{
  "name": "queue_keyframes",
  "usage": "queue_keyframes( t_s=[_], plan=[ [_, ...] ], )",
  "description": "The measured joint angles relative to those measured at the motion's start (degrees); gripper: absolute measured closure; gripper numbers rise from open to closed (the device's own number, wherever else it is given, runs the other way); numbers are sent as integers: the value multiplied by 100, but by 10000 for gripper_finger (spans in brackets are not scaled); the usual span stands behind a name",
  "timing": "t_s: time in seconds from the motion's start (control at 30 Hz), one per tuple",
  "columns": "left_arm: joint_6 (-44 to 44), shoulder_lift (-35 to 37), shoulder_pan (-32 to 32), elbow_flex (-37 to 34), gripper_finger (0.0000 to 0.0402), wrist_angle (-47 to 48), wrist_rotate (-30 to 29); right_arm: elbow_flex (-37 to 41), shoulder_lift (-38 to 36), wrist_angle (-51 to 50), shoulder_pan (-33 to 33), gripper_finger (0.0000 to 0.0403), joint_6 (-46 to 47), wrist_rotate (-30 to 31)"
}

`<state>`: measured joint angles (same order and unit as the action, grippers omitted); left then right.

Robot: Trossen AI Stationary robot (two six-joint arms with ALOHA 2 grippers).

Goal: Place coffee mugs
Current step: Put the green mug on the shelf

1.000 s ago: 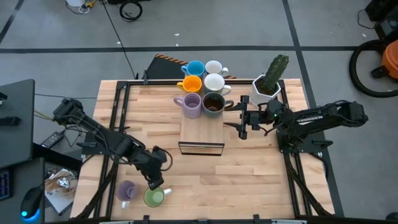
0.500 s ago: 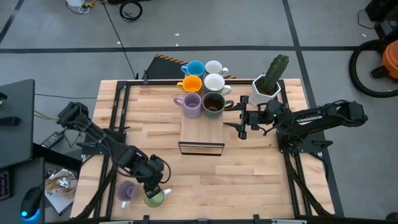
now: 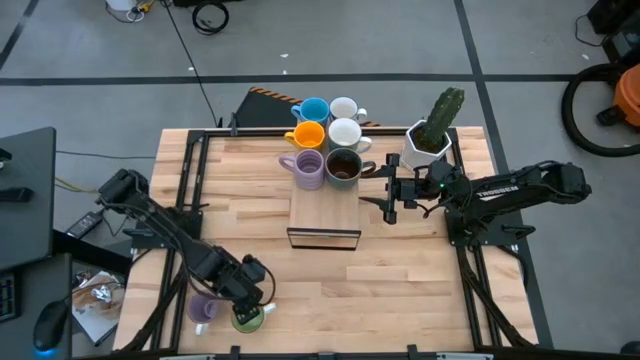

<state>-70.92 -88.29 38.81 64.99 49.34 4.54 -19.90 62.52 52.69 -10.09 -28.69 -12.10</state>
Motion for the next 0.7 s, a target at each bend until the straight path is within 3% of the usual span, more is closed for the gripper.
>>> queue_keyframes(
  t_s=[0.33, 0.7],
  plan=[
    [154, -644, 39, -2, 190, -222, 136, 0, 0, 25, 0, 149, 28, 0],
    [1192, -1029, -222, -4, 320, -270, 427, 0, 0, 41, -7, 149, 149, 0]
  ],
)
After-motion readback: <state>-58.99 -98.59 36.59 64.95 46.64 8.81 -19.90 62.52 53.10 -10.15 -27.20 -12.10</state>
